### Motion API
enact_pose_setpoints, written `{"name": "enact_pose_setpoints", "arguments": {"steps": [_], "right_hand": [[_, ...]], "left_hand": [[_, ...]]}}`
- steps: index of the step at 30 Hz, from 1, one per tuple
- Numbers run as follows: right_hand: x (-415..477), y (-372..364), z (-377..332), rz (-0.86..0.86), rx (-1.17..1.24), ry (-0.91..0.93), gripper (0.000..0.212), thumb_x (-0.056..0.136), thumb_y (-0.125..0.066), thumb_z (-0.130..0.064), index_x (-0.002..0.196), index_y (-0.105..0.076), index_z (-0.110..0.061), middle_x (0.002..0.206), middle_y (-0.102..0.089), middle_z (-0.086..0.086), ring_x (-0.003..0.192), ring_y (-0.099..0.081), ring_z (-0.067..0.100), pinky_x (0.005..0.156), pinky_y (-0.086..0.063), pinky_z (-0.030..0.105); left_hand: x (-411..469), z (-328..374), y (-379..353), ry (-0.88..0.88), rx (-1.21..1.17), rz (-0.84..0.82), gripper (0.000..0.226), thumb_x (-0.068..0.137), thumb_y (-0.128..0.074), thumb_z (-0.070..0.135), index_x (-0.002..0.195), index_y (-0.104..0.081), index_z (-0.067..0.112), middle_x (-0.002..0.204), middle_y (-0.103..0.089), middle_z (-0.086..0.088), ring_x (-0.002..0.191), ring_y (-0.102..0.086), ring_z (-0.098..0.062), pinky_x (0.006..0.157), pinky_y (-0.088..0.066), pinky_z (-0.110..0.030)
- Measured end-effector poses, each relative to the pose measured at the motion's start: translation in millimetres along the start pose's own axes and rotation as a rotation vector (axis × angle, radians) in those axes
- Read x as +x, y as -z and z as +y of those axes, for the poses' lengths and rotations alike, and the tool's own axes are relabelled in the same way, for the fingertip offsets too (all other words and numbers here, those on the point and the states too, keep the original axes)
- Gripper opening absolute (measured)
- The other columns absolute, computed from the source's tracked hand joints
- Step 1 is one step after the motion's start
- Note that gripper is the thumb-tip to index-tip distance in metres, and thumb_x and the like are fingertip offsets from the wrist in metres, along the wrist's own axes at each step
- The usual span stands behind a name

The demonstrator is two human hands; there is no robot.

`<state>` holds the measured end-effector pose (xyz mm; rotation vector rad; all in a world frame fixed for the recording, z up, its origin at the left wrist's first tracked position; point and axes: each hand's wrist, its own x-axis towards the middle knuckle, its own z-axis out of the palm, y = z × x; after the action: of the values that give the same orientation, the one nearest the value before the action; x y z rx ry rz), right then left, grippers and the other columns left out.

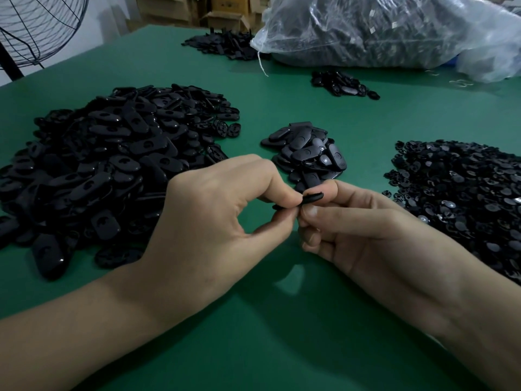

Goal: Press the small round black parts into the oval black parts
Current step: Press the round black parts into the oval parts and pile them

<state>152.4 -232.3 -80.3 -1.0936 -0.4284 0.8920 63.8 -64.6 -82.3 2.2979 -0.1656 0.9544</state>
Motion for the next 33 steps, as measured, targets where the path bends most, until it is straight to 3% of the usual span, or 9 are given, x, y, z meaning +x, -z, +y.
{"name": "enact_pose_setpoints", "arguments": {"steps": [5, 10, 14, 19, 25, 30, 33], "right_hand": [[-1, -1, -1, 0.029, -0.01, -0.009, 0.014, 0.074, -0.073, -0.005, 0.084, -0.069, -0.013, 0.078, -0.067, 0.008, 0.061, -0.059, 0.014, 0.066, -0.054, 0.022], [-2, -3, 0, 0.059, -0.086, 0.11, 0.019, 0.078, -0.075, -0.003, 0.081, -0.061, -0.016, 0.079, -0.067, 0.012, 0.064, -0.057, 0.017, 0.064, -0.053, 0.023], [-1, -4, 0, 0.132, -0.343, 0.283, 0.019, 0.082, -0.073, -0.01, 0.09, -0.057, -0.004, 0.074, -0.069, 0.012, 0.063, -0.06, 0.022, 0.066, -0.053, 0.028], [2, -2, 0, 0.216, -0.536, 0.337, 0.018, 0.093, -0.069, -0.016, 0.084, -0.062, -0.003, 0.072, -0.071, 0.012, 0.058, -0.061, 0.023, 0.063, -0.053, 0.029], [4, 2, 2, 0.254, -0.449, 0.313, 0.018, 0.096, -0.065, -0.016, 0.085, -0.063, -0.002, 0.069, -0.069, 0.012, 0.054, -0.057, 0.02, 0.059, -0.051, 0.025], [7, 8, 3, 0.278, -0.476, 0.325, 0.009, 0.097, -0.066, -0.013, 0.093, -0.067, -0.006, 0.071, -0.07, 0.01, 0.054, -0.058, 0.02, 0.057, -0.05, 0.025], [8, 13, 3, 0.307, -0.533, 0.334, 0.009, 0.097, -0.069, -0.021, 0.093, -0.069, -0.012, 0.073, -0.071, 0.006, 0.056, -0.06, 0.017, 0.057, -0.049, 0.025]], "left_hand": [[0, 2, -2, 0.026, -0.024, 0.006, 0.013, 0.078, -0.083, 0.009, 0.082, -0.072, 0.011, 0.083, -0.074, 0.0, 0.08, -0.072, -0.018, 0.076, -0.055, -0.035], [3, 2, -2, 0.186, -0.201, 0.001, 0.023, 0.078, -0.084, 0.014, 0.078, -0.067, 0.028, 0.079, -0.076, 0.012, 0.079, -0.074, -0.002, 0.075, -0.054, -0.012], [5, -6, -5, 0.278, -0.339, -0.046, 0.019, 0.079, -0.08, 0.016, 0.078, -0.067, 0.03, 0.081, -0.078, 0.009, 0.076, -0.077, -0.008, 0.072, -0.057, -0.015], [2, -14, -5, 0.351, -0.388, -0.093, 0.018, 0.079, -0.084, 0.021, 0.091, -0.072, 0.027, 0.088, -0.079, 0.005, 0.083, -0.078, -0.015, 0.08, -0.063, -0.033], [3, -8, -6, 0.286, -0.214, -0.099, 0.034, 0.077, -0.088, 0.018, 0.109, -0.077, 0.025, 0.091, -0.077, 0.013, 0.085, -0.075, -0.004, 0.077, -0.057, -0.015], [14, -10, -6, 0.319, -0.149, -0.048, 0.03, 0.079, -0.087, 0.023, 0.108, -0.08, 0.025, 0.087, -0.078, 0.016, 0.081, -0.074, 0.001, 0.077, -0.057, -0.014], [28, -17, -6, 0.321, -0.077, -0.113, 0.028, 0.079, -0.088, 0.027, 0.106, -0.08, 0.027, 0.085, -0.077, 0.018, 0.079, -0.072, 0.006, 0.076, -0.055, -0.011]]}}
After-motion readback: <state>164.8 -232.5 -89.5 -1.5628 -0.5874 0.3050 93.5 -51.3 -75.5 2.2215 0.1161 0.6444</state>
